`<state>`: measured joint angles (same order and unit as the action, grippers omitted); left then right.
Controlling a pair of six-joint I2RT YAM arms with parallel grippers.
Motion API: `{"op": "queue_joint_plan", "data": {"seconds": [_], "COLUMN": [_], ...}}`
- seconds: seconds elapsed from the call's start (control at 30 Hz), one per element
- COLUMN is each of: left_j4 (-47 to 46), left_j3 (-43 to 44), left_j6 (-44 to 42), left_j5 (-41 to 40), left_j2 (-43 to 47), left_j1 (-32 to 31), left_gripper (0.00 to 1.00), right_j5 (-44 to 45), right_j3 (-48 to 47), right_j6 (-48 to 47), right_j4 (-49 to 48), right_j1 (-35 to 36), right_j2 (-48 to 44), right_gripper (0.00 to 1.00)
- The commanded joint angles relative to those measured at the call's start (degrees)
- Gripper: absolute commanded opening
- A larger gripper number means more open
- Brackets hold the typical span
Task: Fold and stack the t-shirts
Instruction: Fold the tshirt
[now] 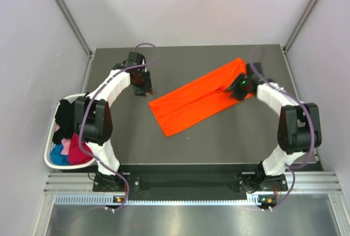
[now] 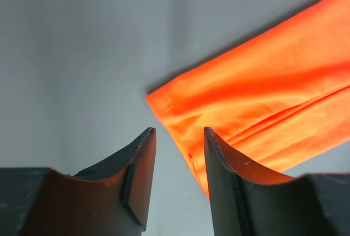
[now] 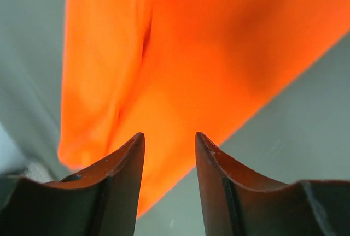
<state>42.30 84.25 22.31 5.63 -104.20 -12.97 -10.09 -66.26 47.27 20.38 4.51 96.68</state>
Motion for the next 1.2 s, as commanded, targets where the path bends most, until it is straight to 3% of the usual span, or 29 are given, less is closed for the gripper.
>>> {"op": "queue_joint_plan", "data": {"seconds": [0.0,0.13,0.3,0.37,0.7,1.17], "left_j4": [2.7,5.2,2.0,0.7,2.0,1.3], "left_j3": [4.3,5.4,2.3,1.6,0.6,-0.5], "left_j6": [-2.4,0.5,2.9,2.9,2.6,1.8], "left_j5": [1.1,-4.8,-3.9,-1.9,-0.9,-0.5], "left_j2": [-2.4,-0.7,3.3,3.7,3.3,3.4], "left_j1": [0.1,0.6,1.5,1.8,1.9,2.0], "left_gripper": [0.44,0.44,0.45,0.45,0.44,0.41], "right_j5": [4.9,9.8,17.5,18.8,25.0,24.1], "right_j3": [9.5,18.3,18.5,17.6,8.8,5.7], "right_j6": [16.4,29.5,47.4,50.5,64.1,67.3], "right_j4": [-4.1,-8.1,-5.3,-5.9,-3.4,-5.9], "right_j1": [11.6,25.3,38.9,43.3,54.0,57.1], "right_j2": [-10.9,-15.4,-13.9,-11.7,-1.7,7.5], "right_gripper": [0.43,0.43,0.44,0.44,0.43,0.43]}}
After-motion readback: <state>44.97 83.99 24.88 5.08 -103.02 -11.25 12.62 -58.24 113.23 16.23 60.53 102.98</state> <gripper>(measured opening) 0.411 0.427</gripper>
